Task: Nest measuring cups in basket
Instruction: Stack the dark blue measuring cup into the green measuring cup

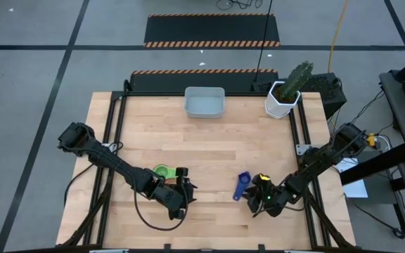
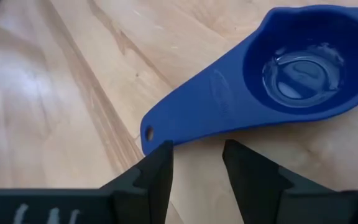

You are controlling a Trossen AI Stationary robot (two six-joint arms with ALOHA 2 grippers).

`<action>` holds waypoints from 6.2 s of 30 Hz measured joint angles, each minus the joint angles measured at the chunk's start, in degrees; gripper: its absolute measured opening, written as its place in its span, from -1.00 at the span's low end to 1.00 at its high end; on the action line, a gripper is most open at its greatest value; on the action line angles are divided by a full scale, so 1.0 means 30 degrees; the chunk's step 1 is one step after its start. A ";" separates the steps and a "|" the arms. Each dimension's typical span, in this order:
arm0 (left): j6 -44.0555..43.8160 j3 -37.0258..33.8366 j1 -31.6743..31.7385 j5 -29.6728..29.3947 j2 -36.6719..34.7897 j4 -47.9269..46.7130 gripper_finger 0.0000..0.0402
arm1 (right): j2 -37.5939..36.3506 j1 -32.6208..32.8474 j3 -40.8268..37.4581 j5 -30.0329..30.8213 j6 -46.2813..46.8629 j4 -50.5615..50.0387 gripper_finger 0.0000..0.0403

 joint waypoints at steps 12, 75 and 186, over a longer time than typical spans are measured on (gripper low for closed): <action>0.0313 0.0007 0.0218 0.0000 0.0000 -0.0007 0.03 | -0.1605 -0.0561 -0.0827 -0.0832 -0.0825 -0.0309 -0.29; 0.0255 0.0007 0.0051 0.0000 0.0000 0.0046 0.03 | -0.1181 -0.0913 0.8341 -0.4881 0.3401 -1.7508 -0.25; -1.0746 0.0007 -0.3403 -0.9834 -0.9522 -1.6980 0.03 | 0.8409 -1.1856 2.1144 -1.0979 -2.3215 -0.7179 -0.30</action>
